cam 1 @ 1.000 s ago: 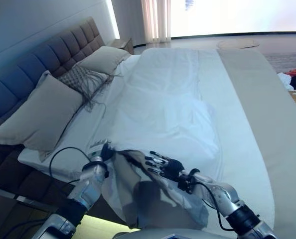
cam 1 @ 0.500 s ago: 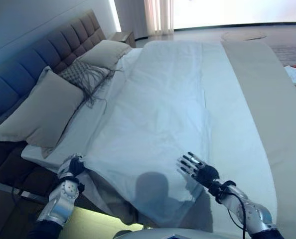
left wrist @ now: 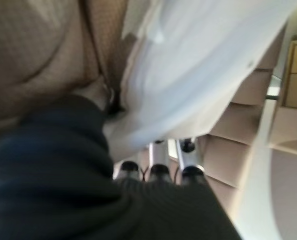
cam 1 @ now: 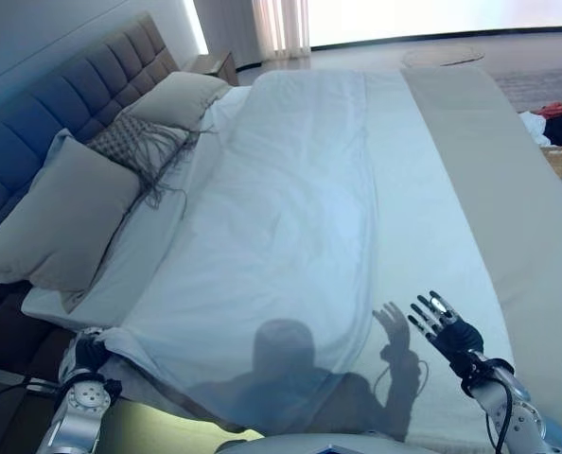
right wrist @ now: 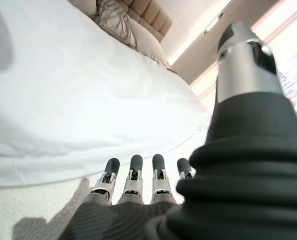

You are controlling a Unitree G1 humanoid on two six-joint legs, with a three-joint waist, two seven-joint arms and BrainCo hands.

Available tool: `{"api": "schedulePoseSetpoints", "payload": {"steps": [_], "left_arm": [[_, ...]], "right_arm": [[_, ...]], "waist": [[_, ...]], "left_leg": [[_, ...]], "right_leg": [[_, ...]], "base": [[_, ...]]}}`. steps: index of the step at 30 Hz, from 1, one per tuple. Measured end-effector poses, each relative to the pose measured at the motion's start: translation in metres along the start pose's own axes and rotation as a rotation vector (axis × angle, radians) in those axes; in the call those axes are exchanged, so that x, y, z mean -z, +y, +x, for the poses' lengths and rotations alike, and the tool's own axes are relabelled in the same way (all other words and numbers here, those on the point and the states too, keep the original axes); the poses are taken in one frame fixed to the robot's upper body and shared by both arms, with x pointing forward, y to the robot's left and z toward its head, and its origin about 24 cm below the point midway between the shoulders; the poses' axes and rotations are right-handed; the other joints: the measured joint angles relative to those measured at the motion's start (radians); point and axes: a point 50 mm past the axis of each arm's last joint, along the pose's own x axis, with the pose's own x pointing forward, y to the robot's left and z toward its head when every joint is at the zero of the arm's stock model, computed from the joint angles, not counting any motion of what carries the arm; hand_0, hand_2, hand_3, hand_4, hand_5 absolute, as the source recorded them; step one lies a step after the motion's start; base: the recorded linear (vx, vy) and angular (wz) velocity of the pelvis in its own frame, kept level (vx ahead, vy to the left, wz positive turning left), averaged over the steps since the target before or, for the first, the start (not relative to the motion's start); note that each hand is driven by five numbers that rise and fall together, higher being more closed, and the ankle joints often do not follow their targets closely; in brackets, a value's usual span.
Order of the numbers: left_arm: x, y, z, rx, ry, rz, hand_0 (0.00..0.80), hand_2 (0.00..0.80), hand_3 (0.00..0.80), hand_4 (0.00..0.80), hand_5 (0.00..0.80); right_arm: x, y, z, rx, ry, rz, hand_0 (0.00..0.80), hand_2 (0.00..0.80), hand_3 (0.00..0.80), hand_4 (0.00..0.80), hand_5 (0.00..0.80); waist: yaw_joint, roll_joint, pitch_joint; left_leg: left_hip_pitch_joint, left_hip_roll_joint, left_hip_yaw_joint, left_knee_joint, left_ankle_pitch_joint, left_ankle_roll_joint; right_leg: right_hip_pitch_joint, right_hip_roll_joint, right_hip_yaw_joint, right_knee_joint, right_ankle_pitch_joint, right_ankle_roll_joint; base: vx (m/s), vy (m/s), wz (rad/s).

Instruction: Make the bed neatly

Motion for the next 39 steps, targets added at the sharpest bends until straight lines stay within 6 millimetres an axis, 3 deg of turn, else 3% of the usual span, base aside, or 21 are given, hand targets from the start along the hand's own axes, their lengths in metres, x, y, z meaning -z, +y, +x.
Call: {"api": "schedulePoseSetpoints", "payload": {"steps": [7, 10, 14, 22, 24, 25, 26, 27, 28, 29, 30, 31, 32, 39], "left_arm": [[0.012, 0.021, 0.002, -0.112, 0.054, -0.016, 0.8, 0.8, 0.8, 0.8, 0.8], [0.01, 0.041, 0.005, -0.152, 0.019, 0.091, 0.8, 0.8, 0.8, 0.8, 0.8], [0.0, 0.062, 0.009, -0.18, -0.022, 0.197, 0.8, 0.8, 0.8, 0.8, 0.8], [-0.005, 0.066, 0.01, -0.14, -0.005, 0.206, 0.8, 0.8, 0.8, 0.8, 0.8], [-0.009, 0.064, 0.012, -0.125, -0.011, 0.198, 0.8, 0.8, 0.8, 0.8, 0.8], [-0.014, 0.062, 0.014, -0.123, -0.013, 0.181, 0.8, 0.8, 0.8, 0.8, 0.8], [-0.015, 0.062, 0.015, -0.129, -0.005, 0.174, 0.8, 0.8, 0.8, 0.8, 0.8], [-0.013, 0.068, 0.017, -0.147, 0.005, 0.182, 0.8, 0.8, 0.8, 0.8, 0.8], [-0.009, 0.063, 0.017, -0.135, 0.035, 0.165, 0.8, 0.8, 0.8, 0.8, 0.8], [-0.008, 0.062, 0.017, -0.13, 0.041, 0.166, 0.725, 0.725, 0.725, 0.725, 0.725], [-0.005, 0.06, 0.016, -0.121, 0.047, 0.167, 0.442, 0.442, 0.442, 0.442, 0.442], [-0.002, 0.057, 0.015, -0.111, 0.053, 0.171, 0.0, 0.0, 0.0, 0.0, 0.0], [0.001, 0.058, 0.014, -0.111, 0.065, 0.181, 0.0, 0.0, 0.0, 0.0, 0.0], [0.04, 0.084, 0.009, -0.175, 0.247, 0.277, 0.0, 0.0, 0.0, 0.0, 0.0]], "right_arm": [[0.003, -0.002, 0.0, 0.02, 0.004, 0.046, 0.0, 0.0, 0.0, 0.0, 0.0], [0.009, -0.002, 0.0, 0.031, 0.012, 0.088, 0.0, 0.0, 0.0, 0.0, 0.0], [0.013, -0.004, -0.002, 0.052, 0.013, 0.11, 0.0, 0.0, 0.0, 0.0, 0.0], [0.02, -0.002, 0.0, 0.048, 0.033, 0.121, 0.0, 0.0, 0.0, 0.0, 0.0], [0.023, -0.001, 0.0, 0.045, 0.042, 0.118, 0.0, 0.0, 0.0, 0.0, 0.0], [0.024, 0.0, 0.001, 0.039, 0.05, 0.114, 0.0, 0.0, 0.0, 0.0, 0.0], [0.028, 0.003, 0.002, 0.029, 0.064, 0.115, 0.0, 0.0, 0.0, 0.0, 0.0], [0.031, 0.009, 0.005, 0.005, 0.076, 0.111, 0.0, 0.0, 0.0, 0.0, 0.0], [0.028, 0.008, 0.008, 0.013, 0.064, 0.116, 0.0, 0.0, 0.0, 0.0, 0.0], [0.028, 0.008, 0.009, 0.015, 0.055, 0.12, 0.0, 0.0, 0.0, 0.0, 0.0], [0.027, 0.008, 0.009, 0.016, 0.054, 0.113, 0.0, 0.0, 0.0, 0.0, 0.0], [0.026, 0.006, 0.008, 0.024, 0.047, 0.111, 0.0, 0.0, 0.0, 0.0, 0.0], [0.025, 0.004, 0.007, 0.037, 0.044, 0.108, 0.0, 0.0, 0.0, 0.0, 0.0], [0.031, 0.002, 0.005, 0.076, 0.065, 0.115, 0.0, 0.0, 0.0, 0.0, 0.0]], "waist": [[0.0, -0.009, 0.001], [0.001, -0.046, 0.008], [0.003, -0.031, 0.009], [0.011, -0.043, -0.003], [0.017, -0.038, 0.0], [0.015, -0.016, 0.012], [0.02, -0.013, -0.003], [0.038, -0.044, -0.021], [0.042, -0.026, -0.018], [0.044, -0.045, -0.016], [0.048, -0.049, -0.013], [0.049, -0.044, -0.012], [0.052, -0.031, -0.014], [0.06, -0.034, -0.015]], "left_leg": [[-0.004, 0.007, -0.008, 0.026, 0.0, 0.0], [-0.066, 0.0, -0.048, 0.131, -0.014, -0.018], [-0.033, -0.016, -0.049, 0.035, 0.013, -0.032], [-0.031, -0.021, -0.054, 0.043, 0.02, -0.024], [-0.024, -0.017, -0.054, 0.054, 0.025, -0.017], [-0.001, 0.014, -0.055, 0.05, 0.031, -0.009], [-0.007, 0.029, -0.065, 0.04, 0.035, -0.004], [-0.018, 0.014, -0.063, 0.018, 0.062, -0.026], [-0.027, 0.036, -0.078, 0.023, 0.08, -0.032], [-0.072, 0.034, -0.082, 0.077, 0.075, -0.036], [-0.077, 0.02, -0.089, 0.071, 0.057, -0.055], [-0.08, -0.008, -0.105, 0.046, 0.065, -0.051], [-0.076, -0.02, -0.076, 0.033, 0.076, -0.039], [-0.045, -0.032, -0.076, -0.018, 0.082, -0.038]], "right_leg": [[0.008, 0.006, 0.0, -0.009, 0.002, -0.003], [0.036, -0.012, 0.001, -0.041, 0.007, -0.009], [0.044, -0.001, -0.003, -0.046, 0.011, 0.001], [0.111, 0.011, -0.016, -0.121, 0.028, 0.019], [0.107, 0.004, -0.016, -0.059, 0.028, 0.019], [0.042, -0.021, -0.003, 0.086, 0.022, 0.013], [0.024, -0.002, 0.011, 0.067, 0.002, 0.024], [0.052, 0.013, 0.007, -0.111, 0.029, 0.009], [0.08, 0.049, -0.017, -0.158, 0.077, -0.007], [0.087, 0.046, -0.018, -0.179, 0.082, -0.014], [0.096, 0.041, -0.02, -0.184, 0.083, -0.014], [0.104, 0.039, -0.019, -0.18, 0.082, -0.013], [0.11, 0.042, -0.021, -0.177, 0.079, -0.008], [0.135, 0.044, -0.034, -0.208, 0.08, 0.006]], "base": [[0.002, 0.008, -0.05], [0.002, 0.019, -0.03], [0.012, 0.019, -0.01], [0.033, 0.02, 0.1], [0.019, -0.009, 0.18], [0.023, -0.004, 0.22], [0.024, 0.005, 0.04], [0.021, 0.014, -0.08], [0.016, 0.014, -0.09], [0.0, 0.0, 0.0], [0.0, 0.0, 0.0], [0.014, 0.024, -0.06], [-0.056, 0.031, -0.01], [-0.01, 0.018, 0.06]]}}
